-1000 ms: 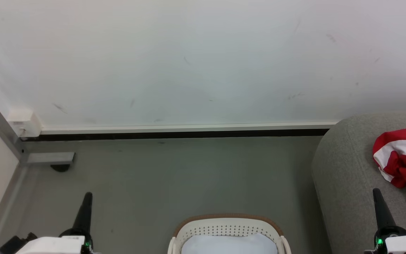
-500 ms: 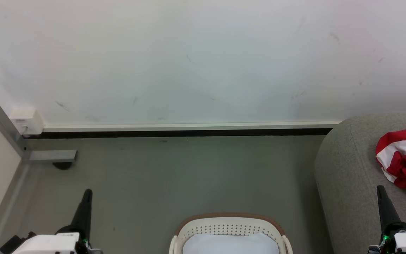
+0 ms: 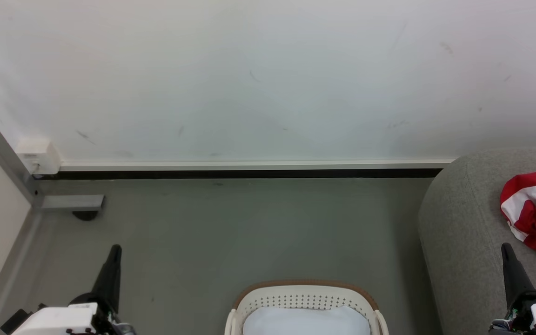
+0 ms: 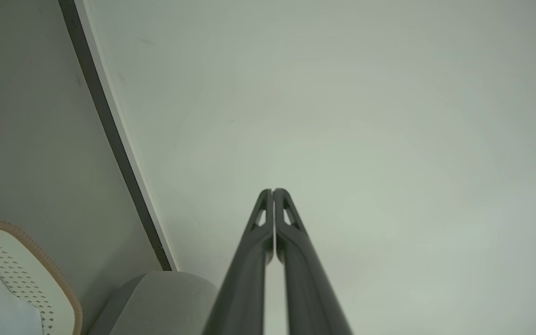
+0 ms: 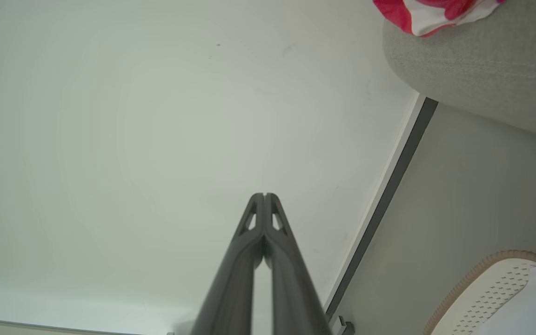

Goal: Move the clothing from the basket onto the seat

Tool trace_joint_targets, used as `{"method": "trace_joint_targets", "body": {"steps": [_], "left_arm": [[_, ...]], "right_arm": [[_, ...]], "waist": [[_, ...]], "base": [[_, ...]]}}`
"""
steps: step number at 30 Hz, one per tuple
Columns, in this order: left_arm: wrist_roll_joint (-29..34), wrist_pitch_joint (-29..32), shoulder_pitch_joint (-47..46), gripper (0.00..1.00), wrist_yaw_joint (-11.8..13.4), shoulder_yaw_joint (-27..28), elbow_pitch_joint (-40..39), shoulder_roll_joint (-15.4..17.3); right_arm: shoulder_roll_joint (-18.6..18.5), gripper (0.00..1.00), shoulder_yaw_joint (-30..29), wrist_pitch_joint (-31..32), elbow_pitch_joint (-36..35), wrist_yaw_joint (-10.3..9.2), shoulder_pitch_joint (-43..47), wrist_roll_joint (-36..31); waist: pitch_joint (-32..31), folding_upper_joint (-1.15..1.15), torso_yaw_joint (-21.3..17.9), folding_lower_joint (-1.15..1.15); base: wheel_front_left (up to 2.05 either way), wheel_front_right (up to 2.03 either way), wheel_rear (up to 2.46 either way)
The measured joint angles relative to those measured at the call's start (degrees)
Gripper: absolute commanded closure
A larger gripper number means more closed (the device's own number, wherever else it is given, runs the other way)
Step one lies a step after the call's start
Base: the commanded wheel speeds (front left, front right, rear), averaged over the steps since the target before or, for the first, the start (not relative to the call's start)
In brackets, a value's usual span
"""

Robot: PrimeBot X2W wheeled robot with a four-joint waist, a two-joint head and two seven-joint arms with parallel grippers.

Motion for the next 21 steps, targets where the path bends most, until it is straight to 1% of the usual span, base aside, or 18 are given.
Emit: {"method": "trace_joint_targets", "body": {"steps": [8, 21], "left_arm": [[-2.4, 0.7, -0.3, 1.00, 0.0, 0.3, -0.1, 0.0], [-2.4, 0.7, -0.3, 1.00, 0.1, 0.3, -0.1, 0.0]], "right_arm": [[-0.6, 1.00, 0.4, 0.0, 0.0, 0.00, -0.5, 3.6], [-1.1, 1.00, 1.1, -0.4, -0.2, 0.00, -0.5, 4.0]], "waist": [[0.2, 0.00, 0.3, 0.00], [0.2, 0.00, 0.3, 0.00]], "base": [[0.00, 0.00, 0.00], [0.00, 0.00, 0.00]]}}
